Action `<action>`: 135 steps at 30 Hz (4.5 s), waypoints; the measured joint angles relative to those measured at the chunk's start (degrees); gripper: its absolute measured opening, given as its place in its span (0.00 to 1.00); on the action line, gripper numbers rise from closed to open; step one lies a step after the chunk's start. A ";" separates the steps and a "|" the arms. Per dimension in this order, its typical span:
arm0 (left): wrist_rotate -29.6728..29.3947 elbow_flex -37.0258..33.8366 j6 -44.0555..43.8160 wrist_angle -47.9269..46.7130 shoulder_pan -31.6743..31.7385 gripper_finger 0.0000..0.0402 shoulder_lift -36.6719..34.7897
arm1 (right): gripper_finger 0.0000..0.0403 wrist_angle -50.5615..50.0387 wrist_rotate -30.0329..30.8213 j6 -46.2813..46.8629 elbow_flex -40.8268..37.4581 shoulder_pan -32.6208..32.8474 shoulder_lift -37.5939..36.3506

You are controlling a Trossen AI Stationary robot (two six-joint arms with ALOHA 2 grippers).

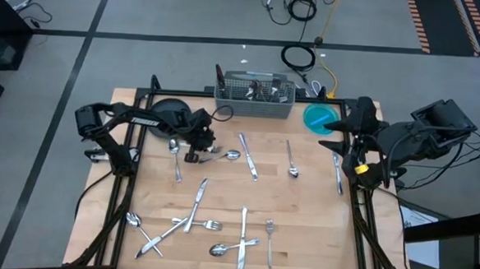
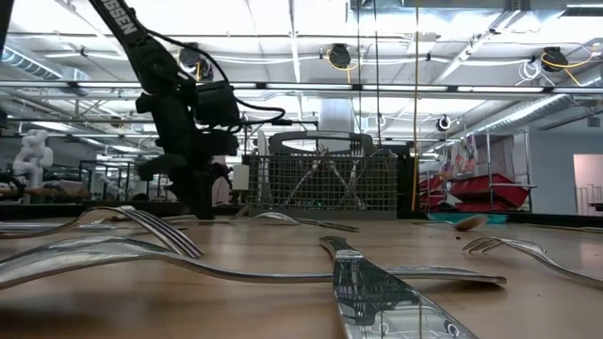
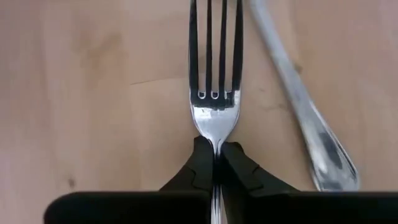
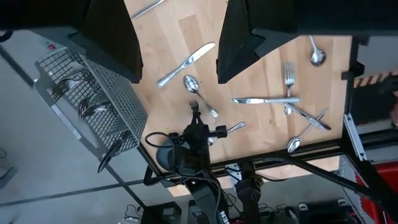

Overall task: Sort silverware
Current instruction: Put the fork into the silverware organizer, then put the table knife into the silverware organizer

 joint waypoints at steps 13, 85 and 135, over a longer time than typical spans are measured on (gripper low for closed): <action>-0.74 10.53 -33.17 39.69 -0.56 0.00 -13.76 | 0.49 0.02 13.87 0.67 -0.02 15.44 -3.66; -61.00 58.47 -0.22 85.84 -8.16 0.00 43.44 | 0.49 0.00 19.09 -3.35 -0.04 21.67 -1.75; -63.83 58.46 -3.61 72.84 -12.04 0.20 42.34 | 0.49 0.00 16.19 -6.81 -0.07 21.67 -2.11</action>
